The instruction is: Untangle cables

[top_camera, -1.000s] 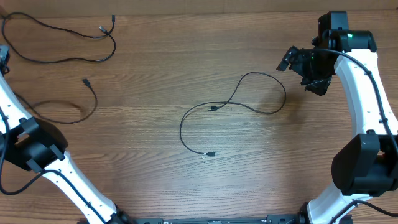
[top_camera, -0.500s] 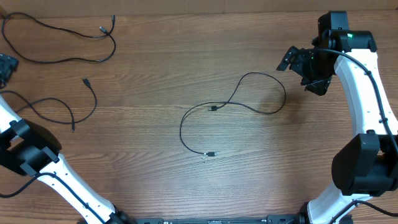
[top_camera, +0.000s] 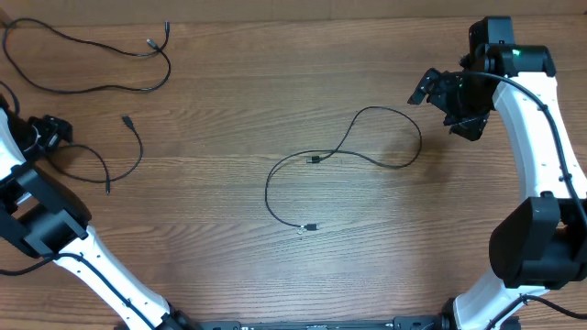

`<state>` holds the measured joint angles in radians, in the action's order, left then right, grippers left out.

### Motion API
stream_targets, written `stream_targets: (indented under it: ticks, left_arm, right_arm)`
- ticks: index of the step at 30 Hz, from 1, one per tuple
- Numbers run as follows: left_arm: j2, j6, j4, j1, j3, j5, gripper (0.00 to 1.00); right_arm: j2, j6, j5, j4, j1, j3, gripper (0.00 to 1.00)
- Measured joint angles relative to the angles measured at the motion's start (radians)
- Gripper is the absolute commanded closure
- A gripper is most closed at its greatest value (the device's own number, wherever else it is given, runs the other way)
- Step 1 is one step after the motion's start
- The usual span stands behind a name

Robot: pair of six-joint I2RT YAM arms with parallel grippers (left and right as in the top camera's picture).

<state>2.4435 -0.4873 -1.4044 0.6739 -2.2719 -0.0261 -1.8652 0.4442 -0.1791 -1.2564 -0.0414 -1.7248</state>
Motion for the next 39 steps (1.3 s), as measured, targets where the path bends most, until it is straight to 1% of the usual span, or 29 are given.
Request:
stream_targets:
  ticks: [1,4,5,6,8,11,13,14,16,20,22,24,27,35,39]
  left_arm:
    - [0.0,0.01,0.007,0.0,0.014,-0.005,0.24]
    - [0.0,0.028,0.029,0.0,0.055,-0.022,0.19]
    - [0.0,0.028,0.036,0.0,0.069,-0.026,0.19]
    - [0.0,0.03,0.043,0.0,0.084,-0.028,0.2]
    - [0.0,0.033,0.057,0.0,0.112,-0.035,0.29]
    - [0.0,0.042,0.076,0.0,0.153,-0.041,0.34]
    - [0.0,0.042,0.09,0.0,0.173,-0.043,0.42]
    - [0.0,0.043,0.096,0.0,0.182,-0.045,0.49]
    - [0.0,0.044,0.108,0.0,0.203,-0.046,0.59]
    - [0.0,0.049,0.126,0.0,0.22,-0.044,0.69]
    - [-0.005,0.047,0.135,0.0,0.229,-0.042,0.82]
    - [-0.011,0.045,0.15,0.0,0.24,-0.042,0.91]
    - [-0.019,0.026,0.179,0.0,0.254,-0.053,0.96]
    - [-0.021,0.007,0.327,0.001,0.267,-0.243,0.96]
    - [-0.016,-0.011,0.364,0.001,0.27,-0.322,0.95]
  right_arm:
    - [0.0,0.0,0.0,0.0,0.0,0.0,0.0]
    - [0.0,0.0,0.0,-0.001,0.0,0.0,0.0]
    - [0.0,0.0,0.0,-0.001,0.0,0.0,0.0]
    - [0.0,0.0,0.0,0.0,0.0,0.0,0.0]
    - [0.0,0.0,0.0,0.0,0.0,0.0,0.0]
    - [0.0,0.0,0.0,0.0,0.0,0.0,0.0]
    - [0.0,0.0,0.0,0.0,0.0,0.0,0.0]
    - [0.0,0.0,0.0,-0.001,0.0,0.0,0.0]
    - [0.0,0.0,0.0,-0.001,0.0,0.0,0.0]
    - [0.0,0.0,0.0,0.0,0.0,0.0,0.0]
    - [0.0,0.0,0.0,0.0,0.0,0.0,0.0]
    - [0.0,0.0,0.0,0.0,0.0,0.0,0.0]
    - [0.0,0.0,0.0,0.0,0.0,0.0,0.0]
    - [0.0,0.0,0.0,0.0,0.0,0.0,0.0]
    - [0.0,0.0,0.0,0.0,0.0,0.0,0.0]
